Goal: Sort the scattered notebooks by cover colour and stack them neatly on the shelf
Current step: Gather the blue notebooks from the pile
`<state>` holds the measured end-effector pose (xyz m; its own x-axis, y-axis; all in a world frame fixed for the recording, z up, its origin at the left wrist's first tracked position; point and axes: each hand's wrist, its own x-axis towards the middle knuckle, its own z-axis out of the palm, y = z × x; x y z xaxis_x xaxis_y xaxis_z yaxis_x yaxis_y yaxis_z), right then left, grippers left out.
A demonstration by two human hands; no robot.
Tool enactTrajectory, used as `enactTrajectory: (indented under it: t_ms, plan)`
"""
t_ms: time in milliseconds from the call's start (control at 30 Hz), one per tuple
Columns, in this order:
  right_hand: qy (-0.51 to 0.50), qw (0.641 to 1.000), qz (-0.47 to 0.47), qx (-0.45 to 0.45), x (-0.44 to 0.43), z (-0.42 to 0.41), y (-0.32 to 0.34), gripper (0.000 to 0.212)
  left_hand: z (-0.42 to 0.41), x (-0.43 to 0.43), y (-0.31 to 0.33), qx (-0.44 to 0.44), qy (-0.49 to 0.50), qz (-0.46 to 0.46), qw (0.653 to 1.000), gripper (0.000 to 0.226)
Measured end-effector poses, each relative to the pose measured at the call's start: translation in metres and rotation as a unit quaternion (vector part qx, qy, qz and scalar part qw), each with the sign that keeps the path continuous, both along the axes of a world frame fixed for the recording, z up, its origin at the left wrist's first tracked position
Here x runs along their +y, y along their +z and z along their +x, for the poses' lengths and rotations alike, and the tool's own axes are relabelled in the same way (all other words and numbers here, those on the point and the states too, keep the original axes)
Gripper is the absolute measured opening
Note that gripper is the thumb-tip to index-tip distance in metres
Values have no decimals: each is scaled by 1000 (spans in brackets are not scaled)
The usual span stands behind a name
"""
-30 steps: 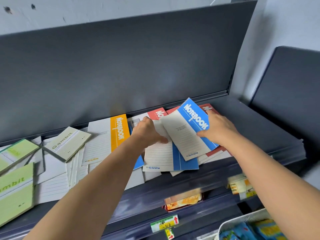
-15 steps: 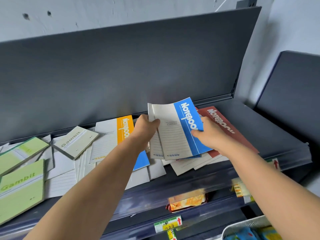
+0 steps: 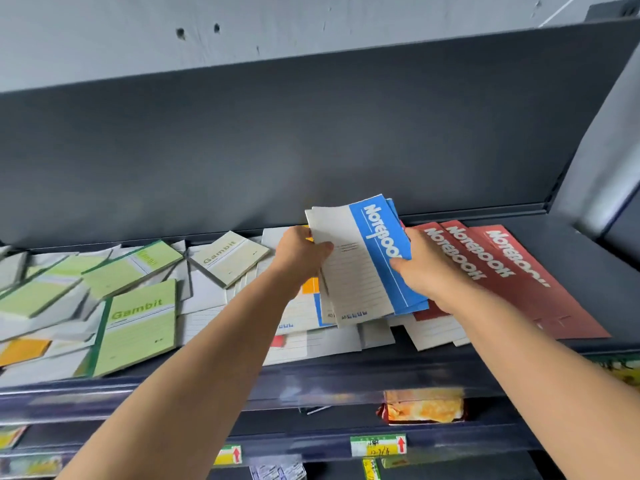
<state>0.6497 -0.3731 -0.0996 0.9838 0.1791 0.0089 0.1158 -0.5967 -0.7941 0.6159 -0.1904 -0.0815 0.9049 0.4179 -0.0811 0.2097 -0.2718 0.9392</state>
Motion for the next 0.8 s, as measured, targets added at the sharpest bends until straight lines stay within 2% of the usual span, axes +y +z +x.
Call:
enactTrajectory:
  t_ms: [67,133,200,300,367,467,533,600,667,800]
  plan:
    - [-30,993,-115,-13,-2,1,-2,47,-3,16,-5,55,22,177,982,44]
    - [-65,974,-216,-14,-9,3,-6,57,-9,32,-10,109,7,365,925,46]
    - [-91,953,-289,-9,-16,3,-5,67,-14,41,-15,152,-35,456,876,52]
    - [-90,919,-384,-28,-16,-3,-2,72,-16,43,-17,187,-84,479,854,82]
    - [-43,907,-411,-84,-5,-8,-1,62,-17,38,-14,201,-114,483,845,96]
    - [85,918,-355,-153,21,-22,-1,34,-20,35,-13,201,-146,503,828,87]
    - [126,922,-322,-176,37,-33,0,28,-23,42,-9,208,-151,516,817,78]
    - [137,917,-332,-175,49,-39,0,34,-24,52,-2,235,-163,543,790,73]
    - [142,912,-360,-133,58,-42,-1,43,-27,63,3,258,-178,564,764,64]
    - [157,909,-375,-89,73,-46,-5,76,-33,76,8,276,-197,597,727,45]
